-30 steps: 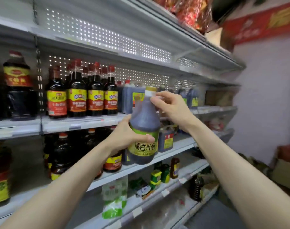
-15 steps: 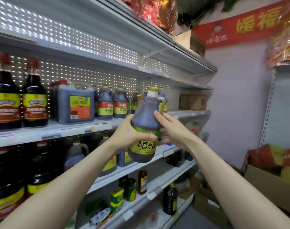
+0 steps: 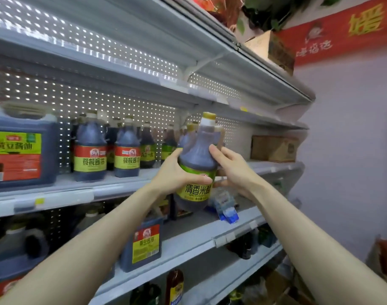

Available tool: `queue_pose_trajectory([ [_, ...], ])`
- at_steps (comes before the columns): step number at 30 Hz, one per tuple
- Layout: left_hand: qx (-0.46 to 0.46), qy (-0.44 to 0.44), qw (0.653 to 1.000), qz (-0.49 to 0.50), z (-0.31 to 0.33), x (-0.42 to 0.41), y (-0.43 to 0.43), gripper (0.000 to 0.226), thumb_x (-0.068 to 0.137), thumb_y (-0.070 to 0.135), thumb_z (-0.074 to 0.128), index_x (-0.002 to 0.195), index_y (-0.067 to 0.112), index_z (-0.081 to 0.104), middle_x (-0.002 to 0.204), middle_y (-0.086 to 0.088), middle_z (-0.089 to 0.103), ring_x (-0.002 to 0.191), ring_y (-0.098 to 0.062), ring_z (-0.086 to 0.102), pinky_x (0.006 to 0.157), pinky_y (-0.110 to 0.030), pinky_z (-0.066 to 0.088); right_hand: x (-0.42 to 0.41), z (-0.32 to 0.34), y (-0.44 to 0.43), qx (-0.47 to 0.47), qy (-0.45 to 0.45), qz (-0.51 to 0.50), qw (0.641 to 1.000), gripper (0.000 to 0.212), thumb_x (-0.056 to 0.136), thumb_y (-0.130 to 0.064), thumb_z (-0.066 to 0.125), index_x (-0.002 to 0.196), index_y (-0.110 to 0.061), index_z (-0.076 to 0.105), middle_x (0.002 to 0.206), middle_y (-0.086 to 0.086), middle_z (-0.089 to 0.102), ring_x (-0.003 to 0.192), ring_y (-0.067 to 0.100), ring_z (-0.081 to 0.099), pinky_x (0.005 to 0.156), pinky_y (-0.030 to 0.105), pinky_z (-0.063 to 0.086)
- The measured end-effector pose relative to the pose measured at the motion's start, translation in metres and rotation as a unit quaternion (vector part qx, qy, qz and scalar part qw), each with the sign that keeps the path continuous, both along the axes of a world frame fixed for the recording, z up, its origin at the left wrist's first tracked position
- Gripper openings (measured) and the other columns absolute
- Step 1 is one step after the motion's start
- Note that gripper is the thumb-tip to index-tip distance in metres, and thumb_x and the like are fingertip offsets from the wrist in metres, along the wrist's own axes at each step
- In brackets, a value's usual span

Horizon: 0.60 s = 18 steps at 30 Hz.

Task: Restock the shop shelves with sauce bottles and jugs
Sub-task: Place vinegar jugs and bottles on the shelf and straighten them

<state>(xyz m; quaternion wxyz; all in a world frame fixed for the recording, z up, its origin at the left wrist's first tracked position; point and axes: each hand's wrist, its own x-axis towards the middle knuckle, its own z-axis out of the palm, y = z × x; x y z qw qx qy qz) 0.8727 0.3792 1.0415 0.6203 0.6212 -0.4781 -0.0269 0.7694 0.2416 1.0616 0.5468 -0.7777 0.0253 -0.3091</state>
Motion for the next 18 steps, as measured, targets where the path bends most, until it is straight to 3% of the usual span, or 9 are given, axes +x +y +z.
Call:
queue_pose_trajectory([
  [4,-0.016,-0.005,0.999,0.052,0.008,0.041,-0.030,0.090,0.039,0.029,0.094,0.120,0.016,0.056,0.109,0.000,0.071,0.097,-0.012,0.069,0.082,-0.033,0.057,0.049,0.011,-0.034,-0.020,-0.017,0.033,0.999,0.026,0.094,-0.045,0.053,0.111,-0.029,0.065,0.117,-0.001,0.069,0.108,0.022,0.064,0.091,0.047,0.053],
  [9,-0.037,0.014,0.993,0.116,0.004,0.081,-0.055,0.076,0.052,0.011,0.092,0.118,0.016,0.055,0.107,0.000,0.070,0.095,-0.012,0.069,0.083,-0.032,0.056,0.106,0.015,-0.066,-0.023,-0.004,0.111,0.994,0.023,0.094,-0.045,0.053,0.108,-0.031,0.065,0.118,0.000,0.069,0.108,0.025,0.065,0.086,0.052,0.055],
  [13,-0.036,0.001,0.981,0.191,0.006,0.114,-0.075,0.086,0.042,0.029,0.095,0.118,0.021,0.056,0.108,0.002,0.070,0.099,-0.013,0.068,0.088,-0.040,0.056,0.150,0.020,-0.091,-0.023,-0.012,0.164,0.986,0.017,0.097,-0.040,0.051,0.104,-0.033,0.064,0.111,-0.005,0.070,0.104,0.021,0.066,0.081,0.045,0.058],
  [15,-0.045,-0.001,0.971,0.233,0.009,0.129,-0.085,0.082,0.042,0.029,0.095,0.115,0.021,0.058,0.106,0.004,0.070,0.097,-0.012,0.068,0.086,-0.036,0.056,0.174,0.023,-0.103,-0.026,-0.015,0.183,0.983,0.020,0.097,-0.040,0.050,0.109,-0.030,0.063,0.112,-0.004,0.070,0.102,0.021,0.067,0.073,0.039,0.058],
  [18,-0.052,-0.002,0.958,0.281,0.013,0.148,-0.099,0.078,0.045,0.024,0.095,0.114,0.021,0.058,0.103,0.006,0.070,0.095,-0.009,0.067,0.081,-0.029,0.056,0.211,0.030,-0.119,-0.043,-0.028,0.198,0.979,0.028,0.096,-0.041,0.052,0.117,-0.025,0.061,0.118,-0.001,0.068,0.103,0.020,0.067,0.076,0.036,0.057],
])
